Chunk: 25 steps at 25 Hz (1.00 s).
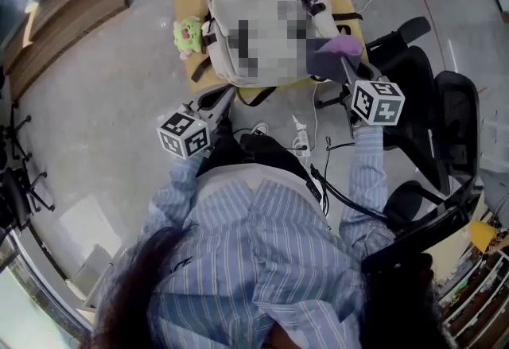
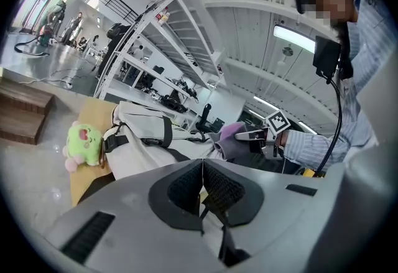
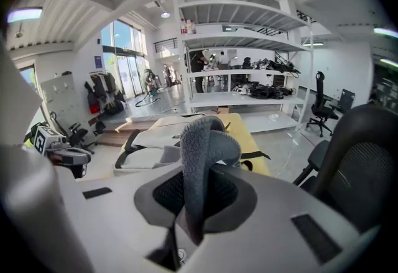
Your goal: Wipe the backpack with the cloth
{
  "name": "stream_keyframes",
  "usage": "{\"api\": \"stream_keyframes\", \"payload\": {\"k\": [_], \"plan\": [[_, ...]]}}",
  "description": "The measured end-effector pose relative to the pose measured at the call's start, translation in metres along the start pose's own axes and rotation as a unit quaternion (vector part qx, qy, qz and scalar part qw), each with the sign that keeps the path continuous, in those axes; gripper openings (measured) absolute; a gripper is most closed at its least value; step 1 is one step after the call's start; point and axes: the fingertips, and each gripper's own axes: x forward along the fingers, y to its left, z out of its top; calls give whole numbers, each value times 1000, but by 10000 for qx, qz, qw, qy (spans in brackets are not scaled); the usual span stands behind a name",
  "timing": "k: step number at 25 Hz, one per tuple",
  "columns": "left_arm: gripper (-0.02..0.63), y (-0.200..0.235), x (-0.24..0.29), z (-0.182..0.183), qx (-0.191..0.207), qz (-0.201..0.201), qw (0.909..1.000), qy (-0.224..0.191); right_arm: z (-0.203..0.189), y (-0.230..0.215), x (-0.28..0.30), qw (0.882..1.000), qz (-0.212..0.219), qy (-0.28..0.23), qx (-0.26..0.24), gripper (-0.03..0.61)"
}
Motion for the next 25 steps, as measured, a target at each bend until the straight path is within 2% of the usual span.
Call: {"api": "stream_keyframes", "payload": {"k": [7, 14, 17, 21, 25], "plan": [[5, -18, 0, -5, 94, -11, 9999, 108, -16, -54, -24, 9980, -421, -145, 446, 41], [5, -5, -40, -24, -37, 624, 9979, 189, -30, -77, -29, 9959, -514, -320, 665, 41], [5, -4, -50, -34, -85, 770, 9967, 236, -36, -85, -35, 9953, -592, -359, 682, 41], [5, -13, -51, -41, -57, 656, 9973, 312, -49, -82, -47, 9954, -651, -295, 631, 41], [5, -19, -44, -41, 39, 325, 9987, 394, -67, -68, -61, 9937, -721, -296, 808, 41]]}}
